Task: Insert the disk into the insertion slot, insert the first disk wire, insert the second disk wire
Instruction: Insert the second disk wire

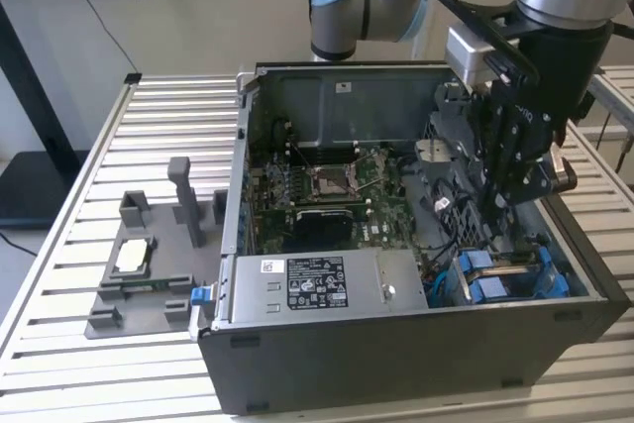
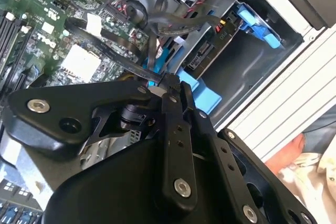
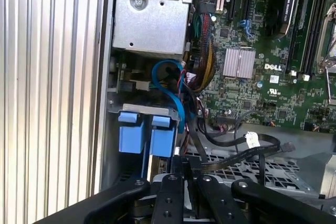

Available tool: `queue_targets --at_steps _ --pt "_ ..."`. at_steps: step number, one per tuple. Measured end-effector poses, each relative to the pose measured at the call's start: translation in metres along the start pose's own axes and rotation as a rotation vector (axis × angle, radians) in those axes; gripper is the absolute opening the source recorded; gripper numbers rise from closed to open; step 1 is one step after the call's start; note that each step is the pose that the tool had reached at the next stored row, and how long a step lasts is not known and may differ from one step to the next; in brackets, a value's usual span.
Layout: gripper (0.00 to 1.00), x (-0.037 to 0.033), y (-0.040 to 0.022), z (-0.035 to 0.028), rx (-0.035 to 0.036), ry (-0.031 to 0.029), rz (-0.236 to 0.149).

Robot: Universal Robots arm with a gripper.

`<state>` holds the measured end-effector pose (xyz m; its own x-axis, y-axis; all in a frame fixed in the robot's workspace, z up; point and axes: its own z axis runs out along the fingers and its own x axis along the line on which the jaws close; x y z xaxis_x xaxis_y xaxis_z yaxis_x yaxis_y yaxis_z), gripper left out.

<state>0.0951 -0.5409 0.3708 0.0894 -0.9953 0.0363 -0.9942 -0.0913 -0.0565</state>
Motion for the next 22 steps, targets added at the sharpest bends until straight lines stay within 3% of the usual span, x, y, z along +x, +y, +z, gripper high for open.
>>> queue_targets --at_steps 7,15,22 --pt "0.16 0.0043 -0.0037 0.0033 -0.0051 -0.0171 0.001" --pt "0.16 0.009 -0.0068 0.0054 -0.0111 -0.0323 0.004" --pt "0.16 0.0133 -0.0121 0.006 -0.0297 -0.0479 0.004"
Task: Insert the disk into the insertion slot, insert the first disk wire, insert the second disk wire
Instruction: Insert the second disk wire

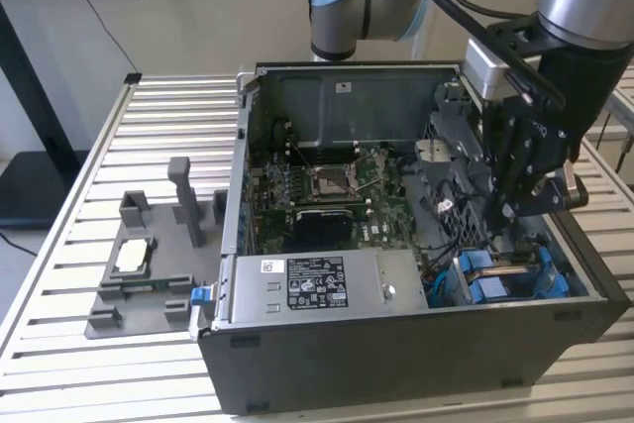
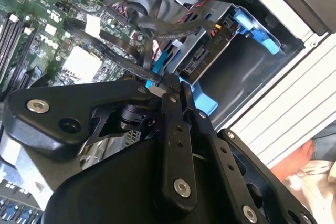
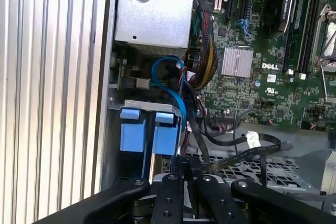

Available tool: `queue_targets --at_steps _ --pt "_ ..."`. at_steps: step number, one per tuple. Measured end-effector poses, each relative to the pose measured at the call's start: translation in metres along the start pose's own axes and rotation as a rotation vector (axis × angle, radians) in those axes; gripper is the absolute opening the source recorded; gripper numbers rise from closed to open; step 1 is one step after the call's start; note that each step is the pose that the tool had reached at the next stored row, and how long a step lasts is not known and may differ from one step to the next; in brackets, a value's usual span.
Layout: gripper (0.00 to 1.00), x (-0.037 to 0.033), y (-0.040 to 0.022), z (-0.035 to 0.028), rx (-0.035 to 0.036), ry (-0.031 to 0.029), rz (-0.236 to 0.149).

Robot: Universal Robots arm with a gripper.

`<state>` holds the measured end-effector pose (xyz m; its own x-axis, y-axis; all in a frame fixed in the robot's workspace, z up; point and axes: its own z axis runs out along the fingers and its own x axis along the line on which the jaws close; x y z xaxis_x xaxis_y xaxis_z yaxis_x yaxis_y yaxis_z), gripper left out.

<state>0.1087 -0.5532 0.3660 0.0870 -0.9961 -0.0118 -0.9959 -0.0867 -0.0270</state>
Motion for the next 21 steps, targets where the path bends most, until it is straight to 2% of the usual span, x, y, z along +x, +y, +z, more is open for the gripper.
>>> queue_targets --at_steps 3,10,16,17,21 --pt "0.16 0.002 -0.0043 0.0001 -0.0047 -0.0057 0.0" --pt "0.16 0.0067 -0.0118 0.0002 -0.0206 -0.0173 0.001" --pt "0.16 0.0103 -0.0147 0.0004 -0.0363 -0.0246 0.002" --pt "0.16 0.0109 -0.0149 0.0004 -0.0381 -0.025 0.003" --pt "0.16 0.0118 -0.0149 0.0014 -0.0381 -0.0258 0.019"
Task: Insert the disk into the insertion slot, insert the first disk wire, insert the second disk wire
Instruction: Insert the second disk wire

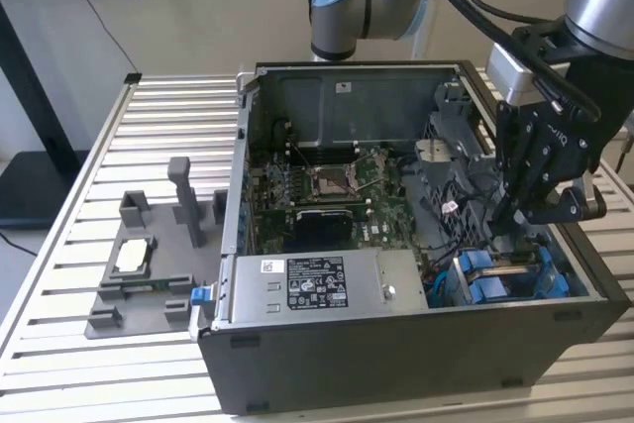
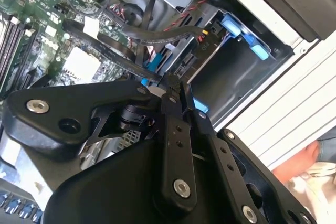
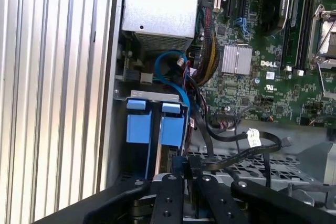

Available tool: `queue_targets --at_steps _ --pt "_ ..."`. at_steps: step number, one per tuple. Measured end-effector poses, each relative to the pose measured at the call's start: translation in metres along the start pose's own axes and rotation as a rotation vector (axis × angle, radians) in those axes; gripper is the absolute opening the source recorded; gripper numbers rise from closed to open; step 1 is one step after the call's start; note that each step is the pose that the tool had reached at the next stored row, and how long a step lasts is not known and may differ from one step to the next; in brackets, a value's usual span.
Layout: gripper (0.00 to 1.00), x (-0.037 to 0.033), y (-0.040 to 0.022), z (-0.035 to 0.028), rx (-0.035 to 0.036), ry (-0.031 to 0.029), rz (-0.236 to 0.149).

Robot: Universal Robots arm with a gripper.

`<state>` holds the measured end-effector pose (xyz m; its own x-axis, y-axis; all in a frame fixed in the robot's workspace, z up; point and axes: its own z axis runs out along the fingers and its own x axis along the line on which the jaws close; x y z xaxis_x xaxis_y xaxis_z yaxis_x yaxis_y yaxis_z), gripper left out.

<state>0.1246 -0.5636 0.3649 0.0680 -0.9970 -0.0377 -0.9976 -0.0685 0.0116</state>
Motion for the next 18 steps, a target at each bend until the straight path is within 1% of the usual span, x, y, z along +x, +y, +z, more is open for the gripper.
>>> queue_targets --at_steps 6,14,18 --pt "0.16 0.0005 -0.0007 0.0022 0.0016 -0.002 0.041" --pt "0.16 0.001 -0.0072 0.0033 0.0032 -0.0157 0.064" --pt "0.16 0.0014 -0.0087 0.0037 0.0038 -0.0201 0.075"
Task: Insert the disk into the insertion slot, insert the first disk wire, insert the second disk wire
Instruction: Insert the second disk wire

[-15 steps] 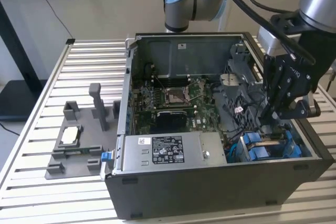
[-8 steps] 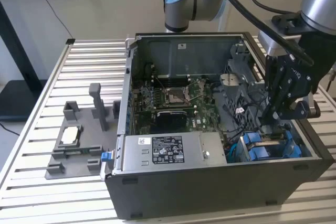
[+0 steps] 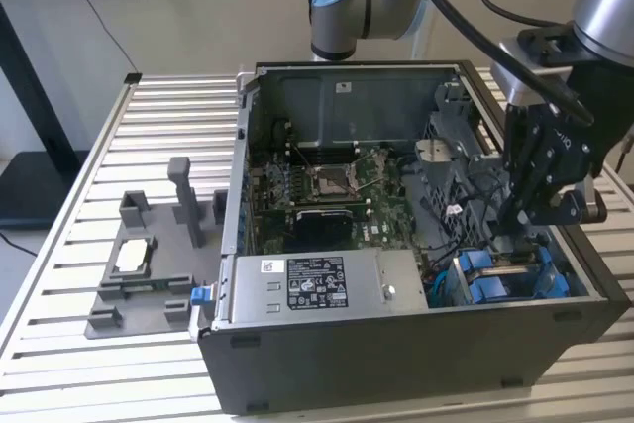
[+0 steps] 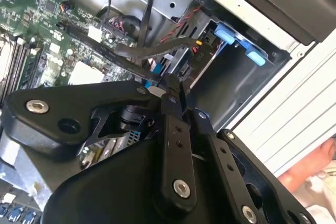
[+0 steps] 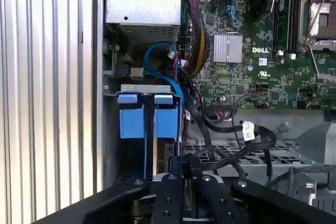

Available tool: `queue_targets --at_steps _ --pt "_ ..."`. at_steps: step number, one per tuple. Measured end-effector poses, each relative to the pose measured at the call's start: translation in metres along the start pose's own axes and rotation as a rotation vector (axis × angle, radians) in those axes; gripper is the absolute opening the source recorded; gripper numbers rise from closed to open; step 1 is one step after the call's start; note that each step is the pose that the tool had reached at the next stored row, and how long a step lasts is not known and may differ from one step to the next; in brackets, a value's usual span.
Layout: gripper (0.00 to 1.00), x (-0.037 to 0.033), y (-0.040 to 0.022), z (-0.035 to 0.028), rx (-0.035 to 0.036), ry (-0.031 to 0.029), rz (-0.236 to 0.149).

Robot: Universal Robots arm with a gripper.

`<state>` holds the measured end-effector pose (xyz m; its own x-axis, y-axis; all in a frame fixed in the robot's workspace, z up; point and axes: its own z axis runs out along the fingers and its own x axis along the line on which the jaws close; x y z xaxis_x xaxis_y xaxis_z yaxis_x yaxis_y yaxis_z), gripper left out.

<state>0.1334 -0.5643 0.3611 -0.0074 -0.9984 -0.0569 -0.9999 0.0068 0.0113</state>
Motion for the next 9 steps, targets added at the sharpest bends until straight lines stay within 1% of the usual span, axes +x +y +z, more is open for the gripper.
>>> queue_targets --at_steps 9 --pt "0.16 0.005 -0.0022 0.0022 0.0006 -0.0007 0.019"
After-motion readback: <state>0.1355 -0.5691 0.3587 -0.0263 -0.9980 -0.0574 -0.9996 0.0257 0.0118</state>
